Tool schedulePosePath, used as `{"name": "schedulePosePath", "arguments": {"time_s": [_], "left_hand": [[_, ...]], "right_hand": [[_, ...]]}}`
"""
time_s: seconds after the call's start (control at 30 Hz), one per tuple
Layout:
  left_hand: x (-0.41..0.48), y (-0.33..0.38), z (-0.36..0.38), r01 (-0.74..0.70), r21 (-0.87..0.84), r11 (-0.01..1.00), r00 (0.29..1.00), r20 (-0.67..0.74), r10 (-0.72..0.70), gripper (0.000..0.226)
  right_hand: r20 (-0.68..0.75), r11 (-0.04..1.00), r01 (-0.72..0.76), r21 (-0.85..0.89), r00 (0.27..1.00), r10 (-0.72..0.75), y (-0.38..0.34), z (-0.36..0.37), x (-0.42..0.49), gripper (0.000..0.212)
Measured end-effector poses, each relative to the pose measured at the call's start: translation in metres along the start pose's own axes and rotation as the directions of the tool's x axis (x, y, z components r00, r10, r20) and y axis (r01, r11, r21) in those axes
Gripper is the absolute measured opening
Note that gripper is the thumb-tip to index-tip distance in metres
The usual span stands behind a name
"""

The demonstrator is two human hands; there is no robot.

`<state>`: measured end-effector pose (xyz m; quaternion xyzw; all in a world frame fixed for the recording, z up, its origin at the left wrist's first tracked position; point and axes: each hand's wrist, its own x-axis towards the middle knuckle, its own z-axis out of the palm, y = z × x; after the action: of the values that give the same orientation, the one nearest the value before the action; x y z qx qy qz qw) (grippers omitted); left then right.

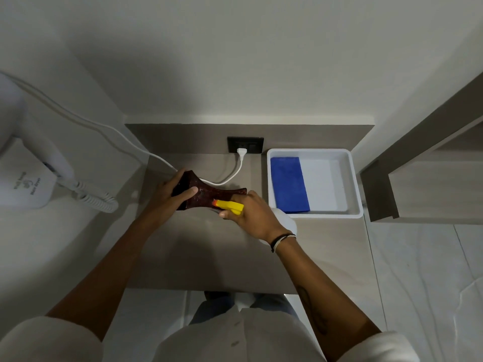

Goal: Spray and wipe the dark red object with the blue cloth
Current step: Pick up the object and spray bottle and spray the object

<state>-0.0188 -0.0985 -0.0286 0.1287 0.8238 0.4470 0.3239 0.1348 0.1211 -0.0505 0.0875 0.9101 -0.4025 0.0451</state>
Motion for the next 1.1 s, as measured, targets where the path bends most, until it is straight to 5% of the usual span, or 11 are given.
{"name": "schedulePosePath", "arguments": {"time_s": [0.13,0.4,0.53,0.77,0.93,1.1], "left_hand": [[0.001,0.002,-0.005,0.009,0.008,1.000,0.999,0.042,-0.009,0.089],[-0.006,0.001,-0.007,-0.041,0.052,0.998,0.998,0.059,0.038,0.075],[-0.009,0.000,-0.003,-0.018,-0.014,1.000,0.999,0.035,0.018,0.071],[-0.016,-0.003,-0.019,-0.079,0.150,0.986,0.979,0.196,0.049,0.123],[-0.018,0.008,-0.014,-0.167,0.222,0.961,0.985,0.080,0.153,0.082],[-0.015,0.013,-0.011,-0.001,0.123,0.992,0.996,-0.088,0.012,0.034]], "right_hand": [[-0.036,0.993,0.044,0.114,0.999,-0.041,-0.011,0.006,0.006,0.035],[0.034,0.978,-0.186,-0.092,0.981,0.190,0.023,-0.001,-0.009,0.050],[0.022,0.973,-0.225,-0.047,0.974,0.226,0.030,-0.006,-0.016,0.041],[0.047,0.975,-0.193,0.105,0.981,0.189,0.020,-0.014,-0.016,0.042],[0.095,0.977,-0.165,0.136,0.984,0.153,0.015,-0.015,-0.021,0.043],[0.087,0.992,-0.089,0.086,0.993,0.081,0.000,-0.005,-0.024,0.045]]}}
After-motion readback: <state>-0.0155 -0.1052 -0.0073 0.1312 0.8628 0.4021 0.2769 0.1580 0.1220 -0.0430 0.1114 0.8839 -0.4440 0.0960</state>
